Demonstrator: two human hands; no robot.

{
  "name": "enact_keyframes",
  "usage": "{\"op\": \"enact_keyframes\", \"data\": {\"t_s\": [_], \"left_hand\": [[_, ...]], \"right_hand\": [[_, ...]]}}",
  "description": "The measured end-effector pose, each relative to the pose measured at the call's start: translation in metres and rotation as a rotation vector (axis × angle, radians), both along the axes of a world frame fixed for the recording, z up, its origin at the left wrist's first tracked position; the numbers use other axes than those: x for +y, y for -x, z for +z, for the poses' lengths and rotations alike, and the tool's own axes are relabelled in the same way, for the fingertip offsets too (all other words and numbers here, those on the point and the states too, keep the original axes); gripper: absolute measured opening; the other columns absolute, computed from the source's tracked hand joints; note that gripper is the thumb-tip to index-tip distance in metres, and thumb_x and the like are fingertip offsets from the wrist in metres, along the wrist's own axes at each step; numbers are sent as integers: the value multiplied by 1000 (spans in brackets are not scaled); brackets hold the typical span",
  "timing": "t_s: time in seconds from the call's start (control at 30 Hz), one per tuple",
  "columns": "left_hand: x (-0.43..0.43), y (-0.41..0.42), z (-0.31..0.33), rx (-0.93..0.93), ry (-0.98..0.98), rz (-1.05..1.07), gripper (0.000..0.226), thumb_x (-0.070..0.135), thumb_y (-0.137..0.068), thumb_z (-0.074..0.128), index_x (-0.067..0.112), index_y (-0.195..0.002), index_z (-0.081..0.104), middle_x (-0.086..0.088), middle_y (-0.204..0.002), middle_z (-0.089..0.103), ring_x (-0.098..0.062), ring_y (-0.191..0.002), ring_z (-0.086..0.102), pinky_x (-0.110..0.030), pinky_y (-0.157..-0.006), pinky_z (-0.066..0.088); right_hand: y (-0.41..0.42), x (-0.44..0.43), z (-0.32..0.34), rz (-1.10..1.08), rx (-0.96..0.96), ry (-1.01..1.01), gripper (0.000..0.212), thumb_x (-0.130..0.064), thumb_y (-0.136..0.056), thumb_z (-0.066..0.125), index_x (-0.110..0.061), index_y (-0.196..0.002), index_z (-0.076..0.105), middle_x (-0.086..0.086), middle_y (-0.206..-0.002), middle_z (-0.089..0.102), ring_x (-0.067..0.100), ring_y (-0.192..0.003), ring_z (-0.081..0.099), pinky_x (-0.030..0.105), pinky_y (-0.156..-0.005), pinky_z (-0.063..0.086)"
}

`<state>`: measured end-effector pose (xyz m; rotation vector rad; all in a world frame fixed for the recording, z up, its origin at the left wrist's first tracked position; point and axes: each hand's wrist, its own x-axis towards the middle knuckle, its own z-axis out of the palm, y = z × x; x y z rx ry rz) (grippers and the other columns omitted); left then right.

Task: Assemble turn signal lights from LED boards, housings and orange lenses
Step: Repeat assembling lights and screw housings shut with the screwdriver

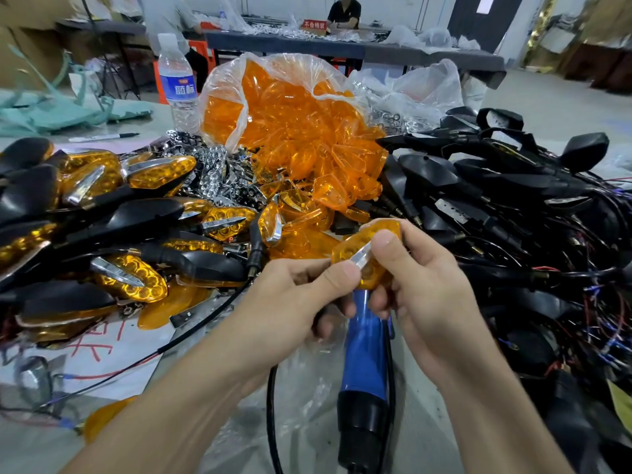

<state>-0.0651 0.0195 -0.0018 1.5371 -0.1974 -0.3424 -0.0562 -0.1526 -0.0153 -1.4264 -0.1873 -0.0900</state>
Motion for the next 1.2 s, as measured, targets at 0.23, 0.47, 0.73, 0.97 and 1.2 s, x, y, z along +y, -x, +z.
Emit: {"op": "enact_keyframes", "data": {"t_s": [0.23,0.47,0.73,0.97,1.2], "left_hand": [[4,0,6,100,9,-9,45,59,-85,60,19,-67,71,-4,-64,59,-10,-46,43,-15,-45,33],[13,2,3,-449,-499,59,84,50,-74,82,62,-146,41,45,-123,58,19,-111,57,-6,-87,49],[48,-32,10,-84,34,492,28,43,-92,62,17,-94,75,-6,-73,75,-16,-51,65,-29,-46,54],[74,-52,2,205,235,372,55,40,-110,43,-7,-136,55,-13,-86,73,-12,-46,52,-20,-38,43],[78,-55,1,207,291,298,46,39,-108,50,-2,-126,62,-11,-87,75,-10,-48,54,-17,-40,45]], "right_hand": [[2,4,0,-63,11,-41,25,-37,-90,72,-13,-83,75,4,-64,64,13,-47,53,19,-44,39],[5,28,6,-498,-109,331,44,-65,-80,73,-23,-69,76,-3,-60,72,16,-51,66,36,-52,56],[16,36,8,-294,-293,536,20,-20,-86,75,-38,-94,82,-28,-90,75,-6,-93,71,12,-84,53],[27,47,6,-8,-425,853,12,-20,-79,79,-31,-81,84,-23,-89,75,2,-100,56,29,-85,50],[10,84,-1,220,-360,1323,35,-17,-91,66,-42,-111,78,-6,-170,26,19,-156,7,36,-124,2]]}}
